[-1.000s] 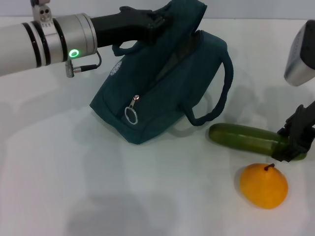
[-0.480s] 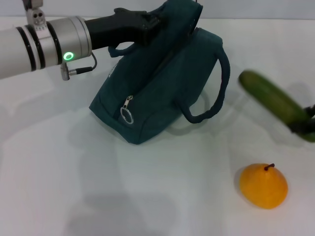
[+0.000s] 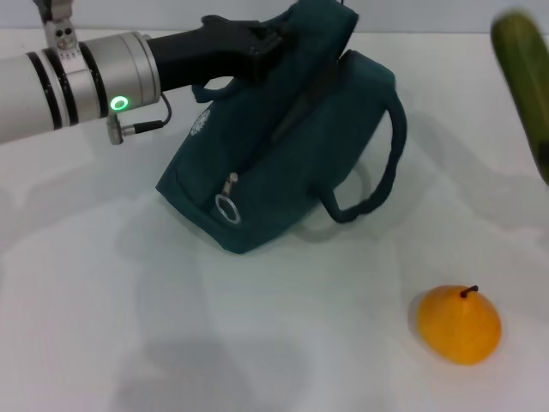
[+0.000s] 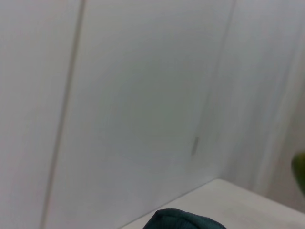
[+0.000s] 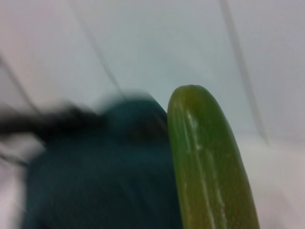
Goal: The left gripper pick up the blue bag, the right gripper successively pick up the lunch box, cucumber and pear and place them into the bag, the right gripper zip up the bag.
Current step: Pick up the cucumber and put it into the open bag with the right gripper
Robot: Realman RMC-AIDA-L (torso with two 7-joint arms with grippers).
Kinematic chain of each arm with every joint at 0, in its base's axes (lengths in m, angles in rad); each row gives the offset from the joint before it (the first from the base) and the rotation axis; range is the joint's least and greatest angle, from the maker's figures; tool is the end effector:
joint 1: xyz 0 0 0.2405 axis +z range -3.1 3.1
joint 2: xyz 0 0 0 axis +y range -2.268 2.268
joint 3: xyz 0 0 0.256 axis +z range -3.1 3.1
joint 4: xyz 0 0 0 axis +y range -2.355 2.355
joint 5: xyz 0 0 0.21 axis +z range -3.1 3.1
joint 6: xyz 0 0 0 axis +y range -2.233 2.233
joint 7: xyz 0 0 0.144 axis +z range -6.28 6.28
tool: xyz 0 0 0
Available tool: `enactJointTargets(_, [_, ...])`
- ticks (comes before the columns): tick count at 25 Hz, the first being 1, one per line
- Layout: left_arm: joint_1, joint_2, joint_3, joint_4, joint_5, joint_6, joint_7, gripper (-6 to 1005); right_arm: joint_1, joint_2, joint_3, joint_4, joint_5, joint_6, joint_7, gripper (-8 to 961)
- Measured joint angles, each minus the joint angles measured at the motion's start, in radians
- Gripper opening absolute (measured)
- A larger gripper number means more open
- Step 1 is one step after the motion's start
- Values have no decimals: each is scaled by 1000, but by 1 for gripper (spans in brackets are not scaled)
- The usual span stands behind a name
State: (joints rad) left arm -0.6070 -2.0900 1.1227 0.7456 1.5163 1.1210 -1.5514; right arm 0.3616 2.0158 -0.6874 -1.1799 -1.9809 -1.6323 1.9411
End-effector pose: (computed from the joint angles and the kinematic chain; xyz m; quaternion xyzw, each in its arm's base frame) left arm -0.1782 0.4007 -0.0133 -0.8998 -0.2257 -0.3085 0.2104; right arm 0.2701 0.3224 0.1135 -0.8929 0.3343 0.2022 0.2239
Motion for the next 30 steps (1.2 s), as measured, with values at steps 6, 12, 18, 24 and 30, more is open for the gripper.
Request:
enactJointTargets(6, [4,4,-6,17,-29,134,5,45,-20,-10,9,106,337,-149,-221,612])
enactJointTargets(12, [25,5,-5,83,-75,222,-55,45,-8,-7,6,118,445,-228,-262,611])
enactJointTargets(18, [23,5,1,122,-76,245,-201,45,-1,-6,1,119,504,-265,-274,611])
enactJointTargets(24, [-1,5,4,123,-23,238,-282,45,48,-9,-19,177,491,-260,-340,612])
enactJointTargets(30, [-7,1,13,118,-15,201,-277,45,138,-5,-43,325,401,-217,-443,611])
